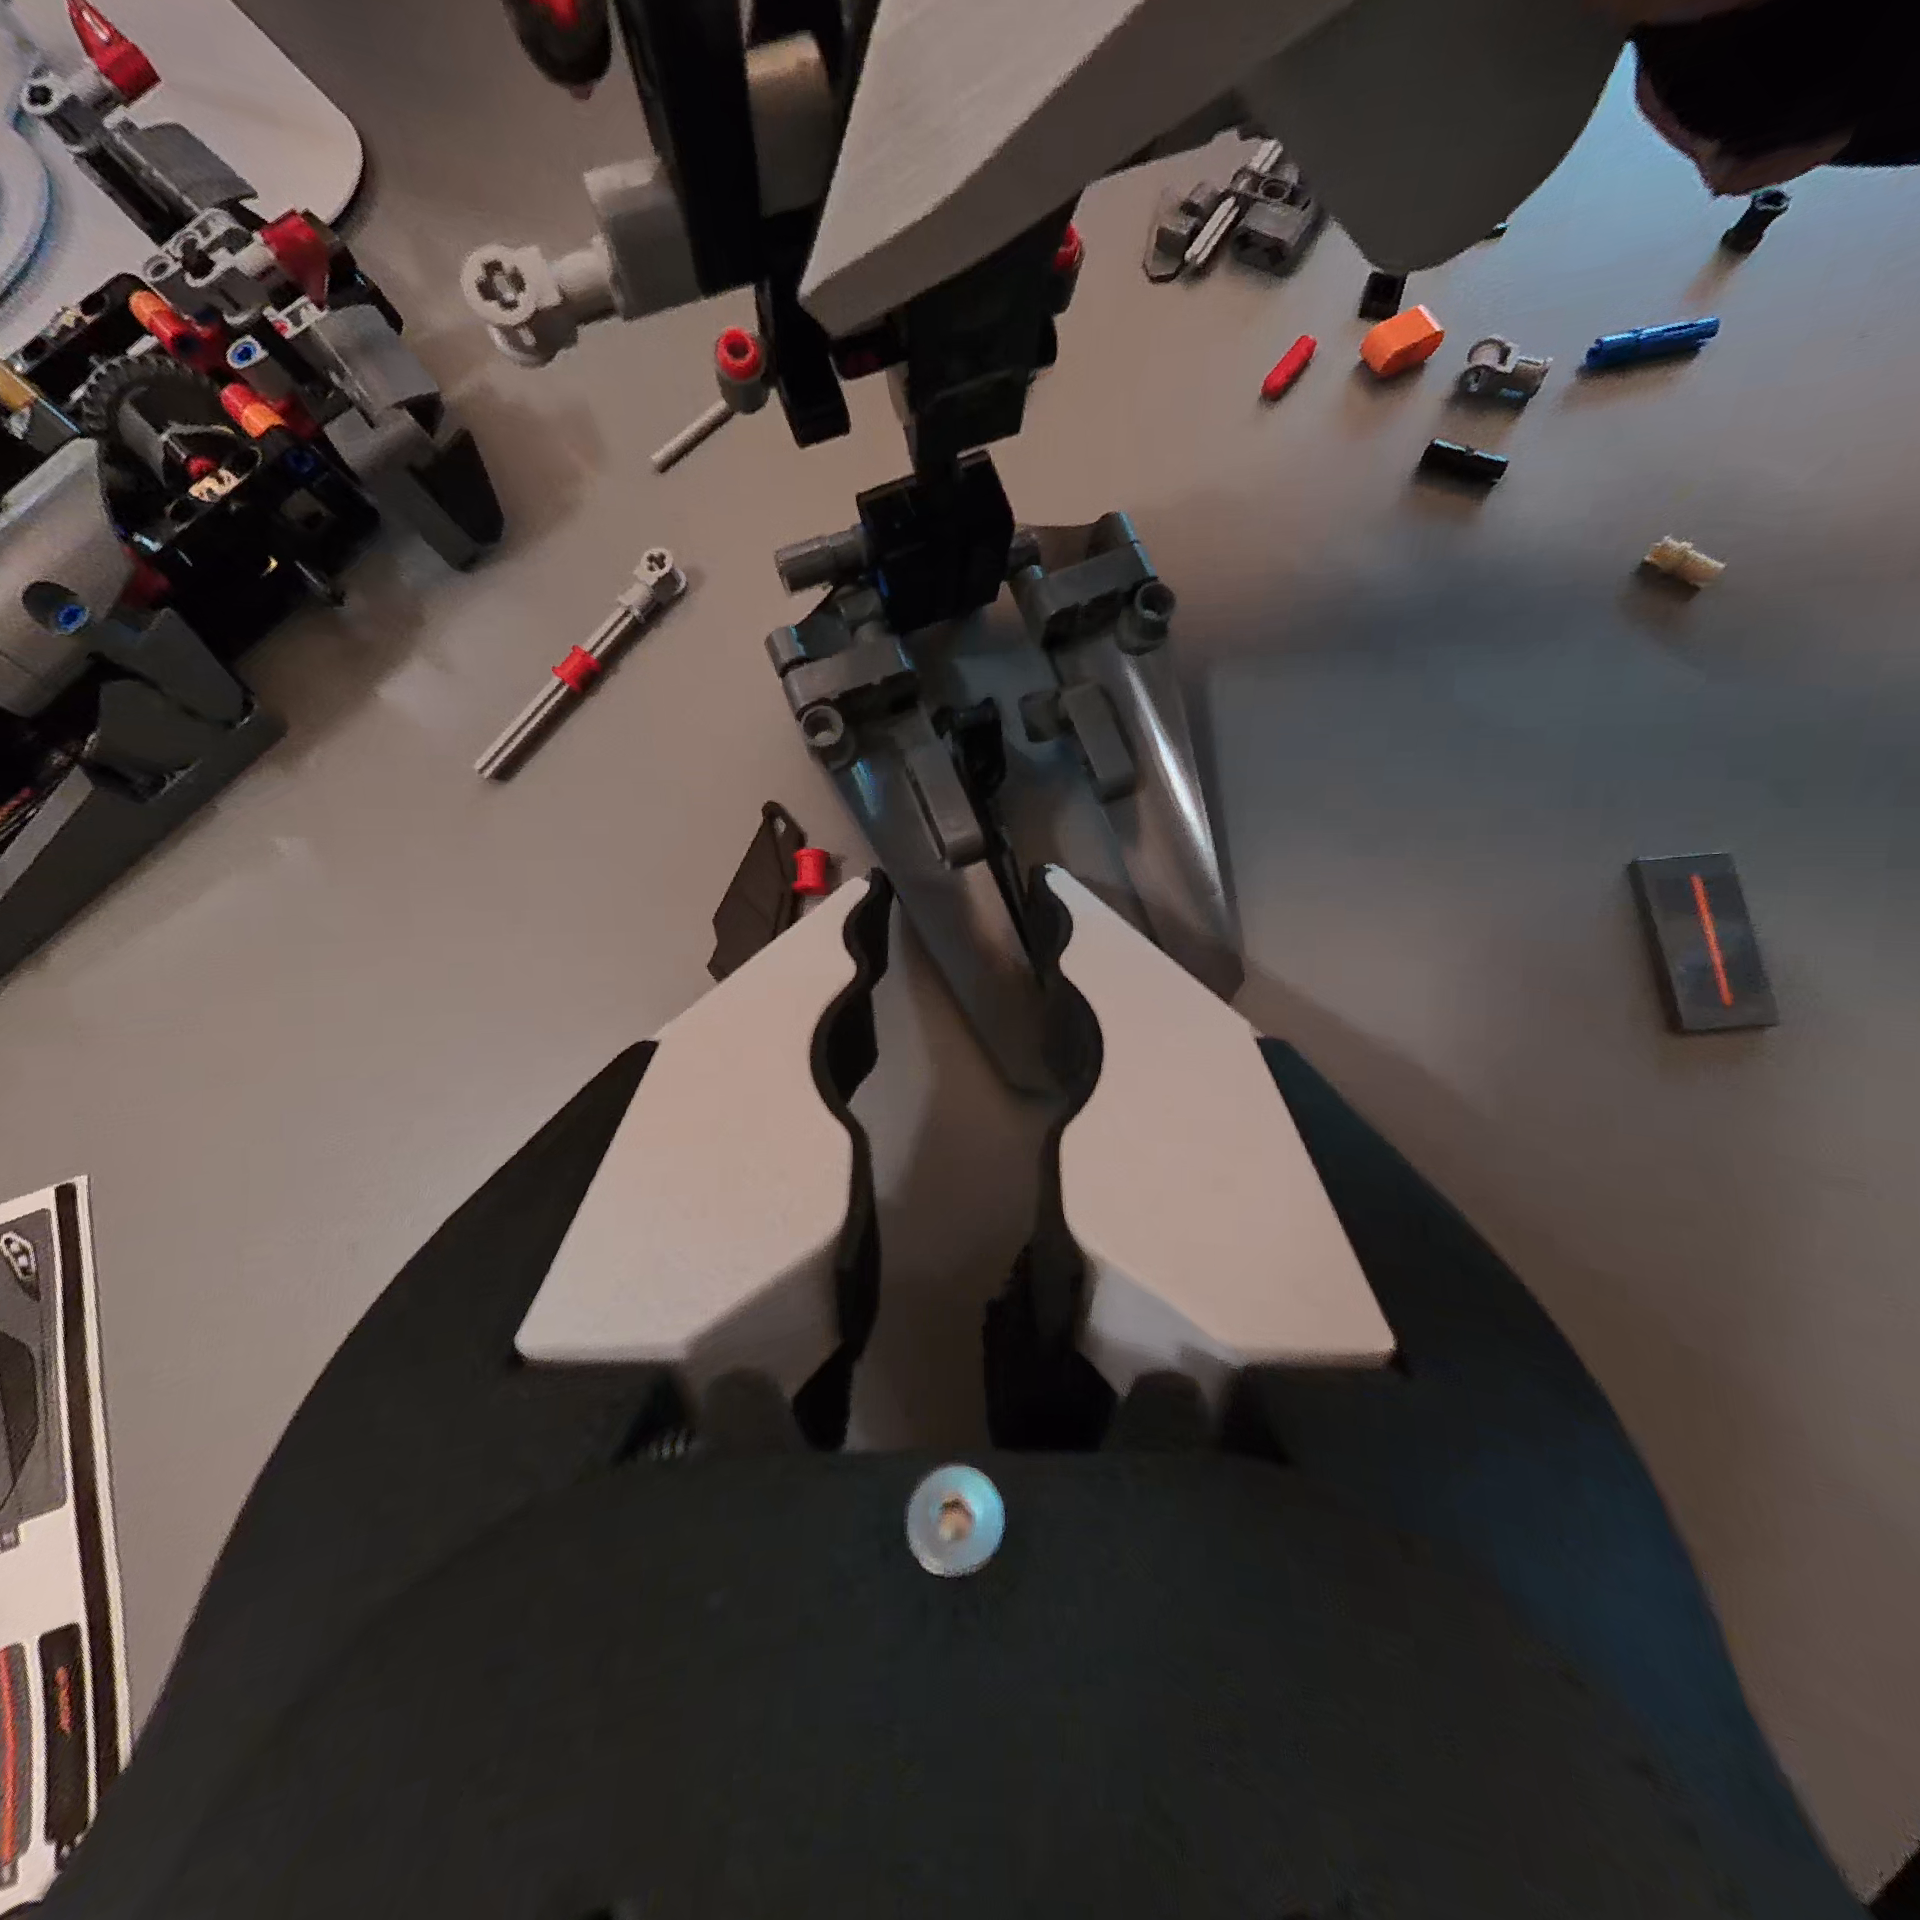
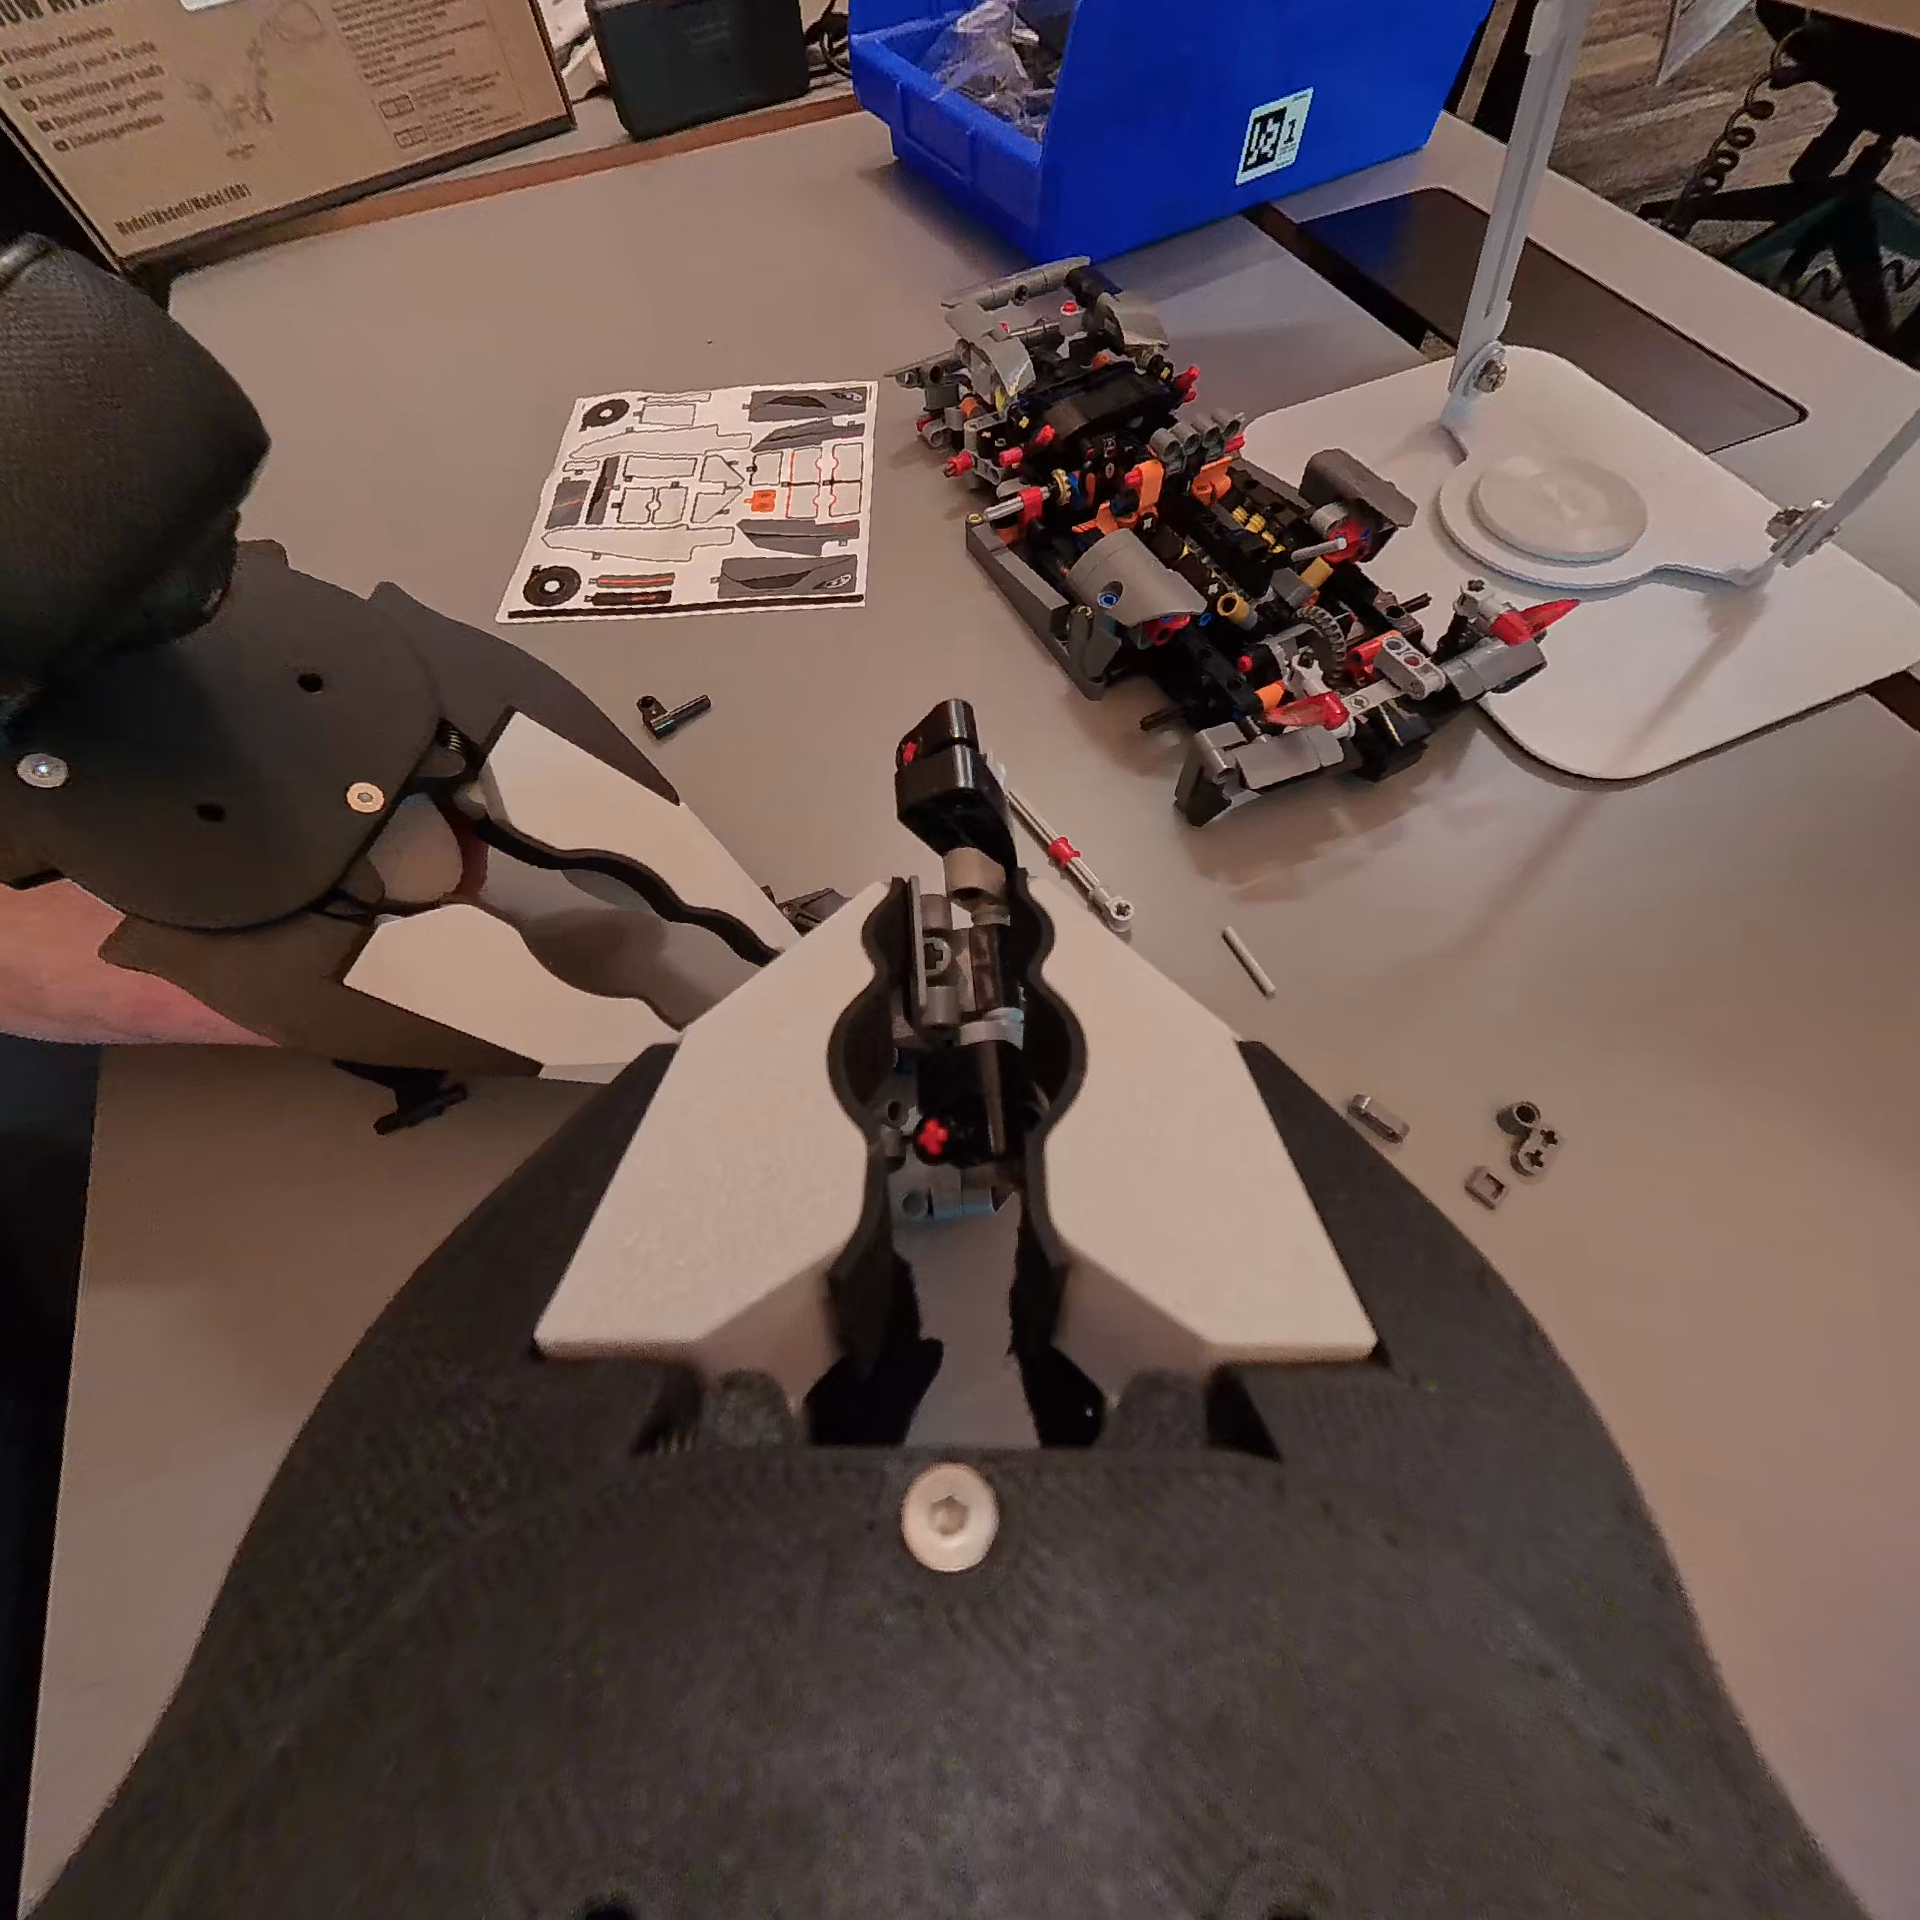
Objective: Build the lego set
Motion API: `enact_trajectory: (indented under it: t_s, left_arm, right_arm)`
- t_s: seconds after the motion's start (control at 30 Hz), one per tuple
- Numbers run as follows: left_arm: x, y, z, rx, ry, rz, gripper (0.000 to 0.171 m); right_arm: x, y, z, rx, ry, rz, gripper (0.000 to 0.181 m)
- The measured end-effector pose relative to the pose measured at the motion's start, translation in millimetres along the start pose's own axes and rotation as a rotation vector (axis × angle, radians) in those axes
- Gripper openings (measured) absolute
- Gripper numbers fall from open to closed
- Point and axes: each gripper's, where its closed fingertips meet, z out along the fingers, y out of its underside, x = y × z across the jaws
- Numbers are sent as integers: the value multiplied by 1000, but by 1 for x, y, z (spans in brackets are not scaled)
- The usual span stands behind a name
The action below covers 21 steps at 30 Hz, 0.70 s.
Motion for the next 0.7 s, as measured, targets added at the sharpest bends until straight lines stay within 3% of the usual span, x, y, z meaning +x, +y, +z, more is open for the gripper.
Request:
enact_trajectory:
  t_s: [0.07,0.2,0.37,0.5,0.7]
  left_arm:
    - [0,1,1,-6,3,-1,24]
    - [0,0,3,-2,23,-30,23]
    - [0,-1,4,5,38,-48,23]
    - [0,0,4,7,47,-51,23]
    - [1,0,4,12,52,-50,25]
  right_arm:
    - [-4,-1,-1,1,-34,10,19]
    - [-4,-5,-12,-13,-98,49,42]
    - [0,-12,-57,-15,-115,30,52]
    - [22,0,-113,-3,24,48,46]
    - [49,68,-178,-89,230,137,21]
